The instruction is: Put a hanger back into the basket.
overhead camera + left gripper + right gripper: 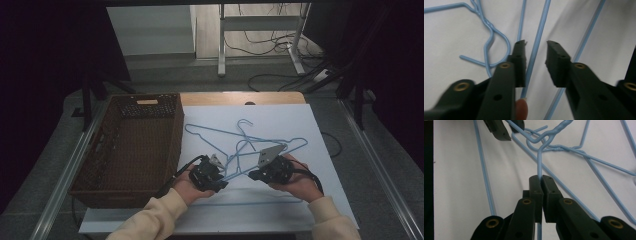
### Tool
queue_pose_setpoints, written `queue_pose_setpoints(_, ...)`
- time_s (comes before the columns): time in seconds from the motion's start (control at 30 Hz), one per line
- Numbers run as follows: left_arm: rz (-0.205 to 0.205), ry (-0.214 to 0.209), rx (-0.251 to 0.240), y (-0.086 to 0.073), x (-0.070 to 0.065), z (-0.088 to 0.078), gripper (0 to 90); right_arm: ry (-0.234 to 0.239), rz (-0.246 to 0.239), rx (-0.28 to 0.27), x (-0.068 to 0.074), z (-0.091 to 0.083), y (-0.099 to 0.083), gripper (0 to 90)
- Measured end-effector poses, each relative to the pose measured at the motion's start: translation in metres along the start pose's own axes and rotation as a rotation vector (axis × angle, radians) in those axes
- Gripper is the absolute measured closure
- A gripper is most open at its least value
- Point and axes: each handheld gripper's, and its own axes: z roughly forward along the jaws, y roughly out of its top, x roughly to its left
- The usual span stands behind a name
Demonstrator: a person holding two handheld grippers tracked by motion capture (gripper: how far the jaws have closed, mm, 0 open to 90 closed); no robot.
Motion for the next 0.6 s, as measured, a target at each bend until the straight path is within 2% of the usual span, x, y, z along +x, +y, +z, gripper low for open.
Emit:
queue_pose_setpoints(0.07,-0.002,-0.009,0.004,-0.001,0.001,0.000,79.9,0.001,-0.002,0.006,0.000,0.001,0.000,87.4)
queue_pose_setpoints(0.1,0.005,-0.028,0.007,-0.002,0.001,-0.001,82.6,0.003,-0.003,0.006,0.000,0.002,-0.001,87.1)
queue_pose_setpoints(0.13,0.005,-0.028,0.007,-0.002,0.001,-0.001,83.8,0.003,-0.003,0.006,0.000,0.002,-0.001,87.1)
queue_pose_setpoints(0.2,0.017,-0.047,0.006,-0.002,-0.001,-0.002,85.0,0.000,-0.001,0.005,0.000,0.002,-0.001,86.8)
queue_pose_setpoints(0.4,0.004,-0.093,-0.019,-0.002,-0.002,-0.014,86.7,0.015,0.024,-0.024,-0.002,0.001,-0.003,83.7)
queue_pose_setpoints(0.5,-0.011,-0.112,-0.033,-0.004,-0.001,-0.019,86.7,0.004,0.074,-0.067,-0.005,-0.002,-0.004,68.2)
queue_pose_setpoints(0.53,-0.015,-0.117,-0.033,-0.004,-0.001,-0.021,86.7,0.004,0.074,-0.067,-0.005,-0.002,-0.004,68.2)
queue_pose_setpoints(0.57,-0.027,-0.134,-0.045,-0.005,0.000,-0.026,86.8,-0.002,0.119,-0.102,-0.006,-0.007,-0.006,57.8)
queue_pose_setpoints(0.6,-0.027,-0.134,-0.045,-0.005,0.000,-0.026,86.8,-0.010,0.143,-0.123,-0.007,-0.010,-0.008,52.2)
